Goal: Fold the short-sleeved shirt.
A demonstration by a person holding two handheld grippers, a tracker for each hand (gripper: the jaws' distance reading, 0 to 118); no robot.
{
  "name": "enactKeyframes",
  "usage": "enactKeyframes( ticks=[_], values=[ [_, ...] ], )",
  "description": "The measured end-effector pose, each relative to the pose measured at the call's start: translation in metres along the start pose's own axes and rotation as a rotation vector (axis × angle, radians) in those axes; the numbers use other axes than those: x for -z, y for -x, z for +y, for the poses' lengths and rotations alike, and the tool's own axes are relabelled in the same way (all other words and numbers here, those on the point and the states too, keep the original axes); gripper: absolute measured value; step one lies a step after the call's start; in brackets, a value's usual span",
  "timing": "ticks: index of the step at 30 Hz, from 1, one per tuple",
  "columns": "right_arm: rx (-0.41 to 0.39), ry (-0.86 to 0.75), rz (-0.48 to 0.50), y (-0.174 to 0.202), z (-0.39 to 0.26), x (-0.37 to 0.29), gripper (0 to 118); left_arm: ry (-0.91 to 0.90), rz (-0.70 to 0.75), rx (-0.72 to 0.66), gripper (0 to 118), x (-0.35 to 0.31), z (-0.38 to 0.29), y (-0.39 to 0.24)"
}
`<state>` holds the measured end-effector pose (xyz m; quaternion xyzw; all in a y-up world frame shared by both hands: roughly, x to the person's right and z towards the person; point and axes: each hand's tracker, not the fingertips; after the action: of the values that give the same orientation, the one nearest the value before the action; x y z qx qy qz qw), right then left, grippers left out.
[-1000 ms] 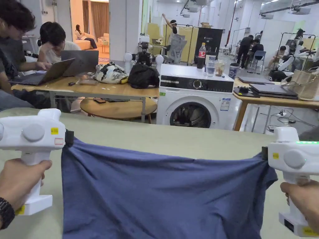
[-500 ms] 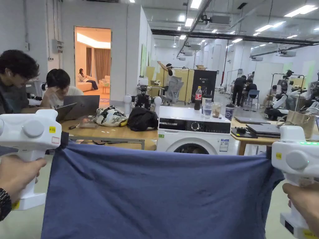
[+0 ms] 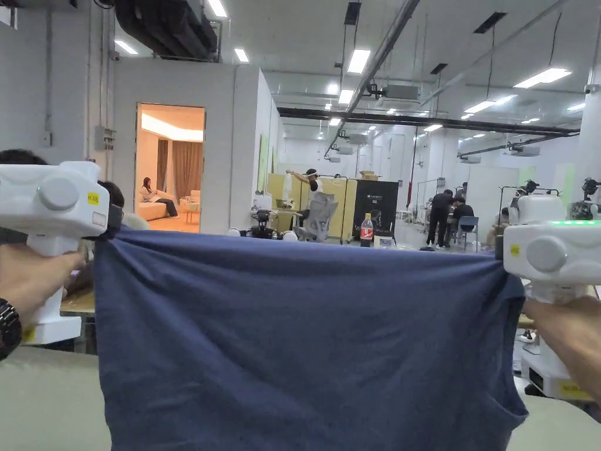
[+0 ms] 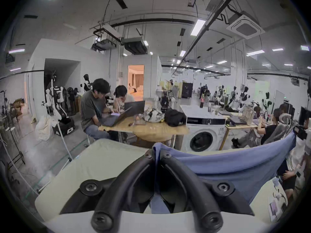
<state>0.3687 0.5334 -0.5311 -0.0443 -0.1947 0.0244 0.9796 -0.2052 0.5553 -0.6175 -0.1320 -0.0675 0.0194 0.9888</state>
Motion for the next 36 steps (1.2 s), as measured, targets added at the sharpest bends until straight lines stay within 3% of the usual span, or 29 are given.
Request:
enactKeyframes(
  ticks=[5,10,17,21,28,36],
  values=[
    [0.014,-0.048,-0.006,0.0,0.031,-0.012,0,-0.037,0.016,0.025,0,-0.003,0.021,-0.002],
    [0.007,-0.055,-0.011,0.0,0.017,-0.024,0,-0.038,0.015,0.038,0,-0.003,0.008,0.0],
    [-0.067,0.047,-0.009,0.002,-0.075,-0.047,0,0.062,0.01,0.072,0,-0.001,-0.083,0.0],
    [-0.053,0.122,0.002,-0.007,-0.121,-0.066,0,0.158,-0.014,0.059,0,-0.01,-0.142,0.004],
    [-0.098,0.179,0.009,-0.019,-0.193,-0.147,0,0.191,-0.073,-0.025,0,-0.079,-0.24,0.017],
    [-0.107,0.342,0.038,-0.03,-0.293,-0.213,0,0.265,-0.092,0.006,0,-0.142,-0.341,0.025]
  ],
)
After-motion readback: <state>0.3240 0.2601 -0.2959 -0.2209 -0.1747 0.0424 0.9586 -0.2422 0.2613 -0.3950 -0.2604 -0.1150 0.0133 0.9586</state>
